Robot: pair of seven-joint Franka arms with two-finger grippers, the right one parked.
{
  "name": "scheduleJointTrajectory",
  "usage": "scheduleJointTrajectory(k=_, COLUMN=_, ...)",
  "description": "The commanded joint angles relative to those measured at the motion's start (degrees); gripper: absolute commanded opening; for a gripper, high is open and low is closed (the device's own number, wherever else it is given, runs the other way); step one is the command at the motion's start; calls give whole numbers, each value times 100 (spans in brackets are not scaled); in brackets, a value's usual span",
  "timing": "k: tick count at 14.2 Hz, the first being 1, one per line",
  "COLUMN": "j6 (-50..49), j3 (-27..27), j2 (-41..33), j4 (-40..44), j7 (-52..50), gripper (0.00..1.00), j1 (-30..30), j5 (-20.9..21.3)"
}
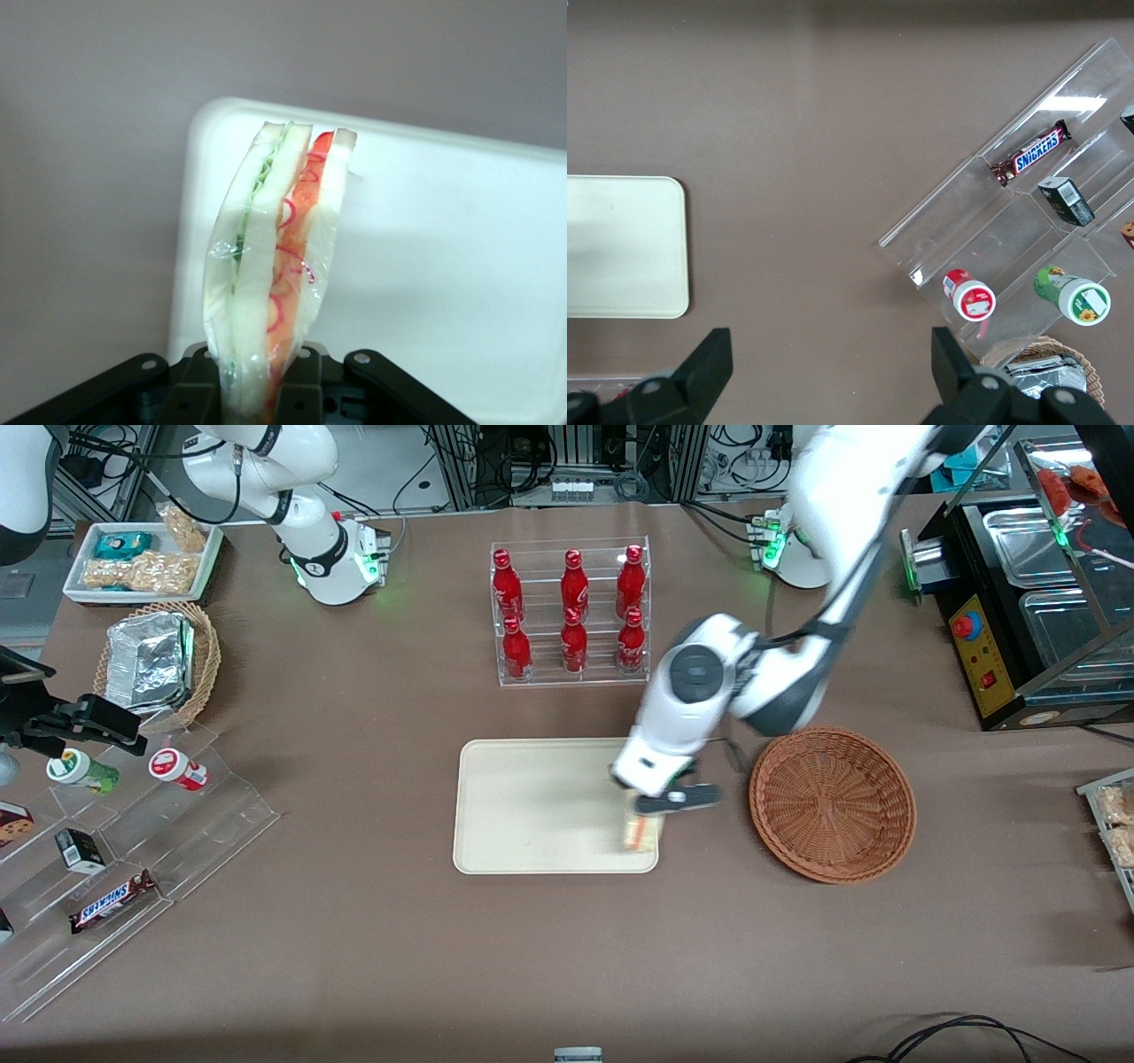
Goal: Place sandwich from basket to tray
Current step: 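Lift the sandwich and carry it over the cream tray, then lower the sandwich onto the tray and open the left gripper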
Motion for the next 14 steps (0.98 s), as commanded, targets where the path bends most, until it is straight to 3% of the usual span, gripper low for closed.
scheduleJointTrajectory(k=1, j6=-449, j3=143, j2=1155, j4=1420, j7=-83, gripper=12, j1=-604, j5=105)
scheduleJointTrajectory(k=6, j6=-755, j3=618, j2=1790, j4=2326, j7=-355, gripper=14, j1=-1344, j5=88)
scheduleJointTrajectory(k=10, j6=-827, j3=627, j2=1940, j4=2548, j7=-942, gripper=28, j1=-1353, j5=88)
scheduleJointTrajectory(k=14, j6=-810, j3=662, j2=1940, j4=2653, j7=-1419, gripper=31, j1=-1353, j5=88)
